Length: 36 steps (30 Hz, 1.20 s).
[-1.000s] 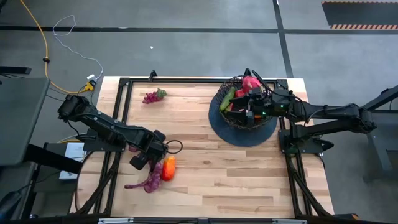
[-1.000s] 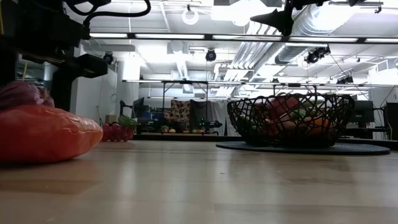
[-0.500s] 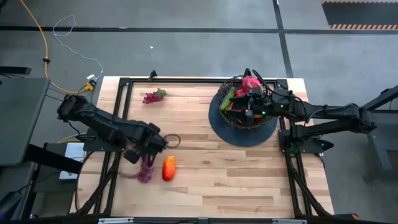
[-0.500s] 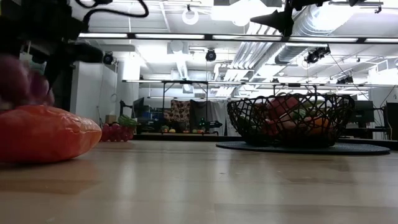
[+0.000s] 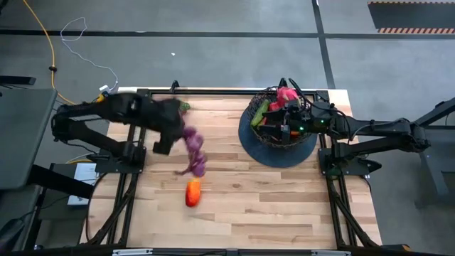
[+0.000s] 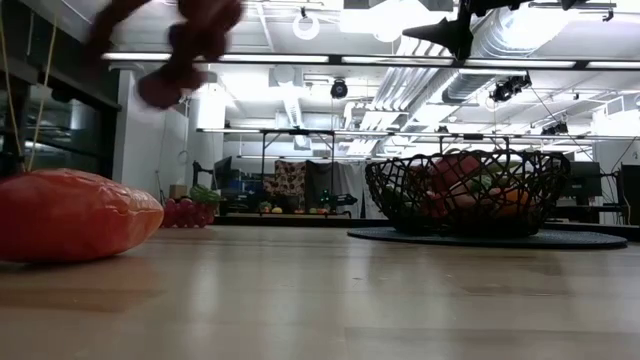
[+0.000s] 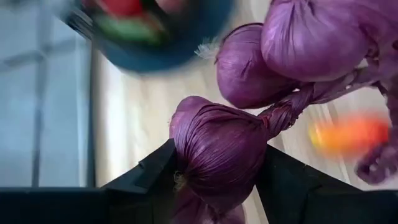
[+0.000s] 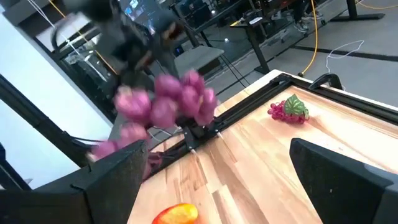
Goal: Build produce basket
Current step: Put the purple garlic into the wire basket
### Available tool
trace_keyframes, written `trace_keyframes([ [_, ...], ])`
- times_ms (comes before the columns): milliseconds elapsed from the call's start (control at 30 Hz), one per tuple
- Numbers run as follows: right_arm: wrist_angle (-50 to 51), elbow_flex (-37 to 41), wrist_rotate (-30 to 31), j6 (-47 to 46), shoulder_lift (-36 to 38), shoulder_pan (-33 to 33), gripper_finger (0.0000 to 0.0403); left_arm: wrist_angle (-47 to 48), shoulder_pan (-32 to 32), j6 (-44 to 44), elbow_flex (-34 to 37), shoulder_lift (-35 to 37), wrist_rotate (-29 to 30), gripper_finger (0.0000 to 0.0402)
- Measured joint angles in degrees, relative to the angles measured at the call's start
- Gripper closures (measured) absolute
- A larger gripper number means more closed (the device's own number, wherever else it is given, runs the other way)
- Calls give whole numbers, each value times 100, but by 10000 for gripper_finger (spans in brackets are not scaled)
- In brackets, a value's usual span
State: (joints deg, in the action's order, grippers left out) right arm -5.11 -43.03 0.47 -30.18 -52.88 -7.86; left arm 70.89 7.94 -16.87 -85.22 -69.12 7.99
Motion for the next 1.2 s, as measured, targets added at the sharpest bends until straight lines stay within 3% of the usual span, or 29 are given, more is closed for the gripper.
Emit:
trace_keyframes([
  [167,-273,0,0,-2,-1,0,20,-1632,586,115,4,417,-255,227],
  [367,-1080,0,-1,0,0,2,20,-2910,1111,508,584,662,-401,227],
  [567,-1586,0,-2,59,0,2,20,-4726,1386,1356,1862,979,-1298,227],
  [867,-1527,0,-2,348,-1,2,20,-7656,1391,2466,3988,1388,-1290,227],
  [967,-1526,0,-2,324,-2,2,20,-8108,1391,2770,4280,1408,-1259,227],
  [1200,-1458,0,-2,324,-1,2,20,-8118,1391,2873,4351,1406,-1028,227],
])
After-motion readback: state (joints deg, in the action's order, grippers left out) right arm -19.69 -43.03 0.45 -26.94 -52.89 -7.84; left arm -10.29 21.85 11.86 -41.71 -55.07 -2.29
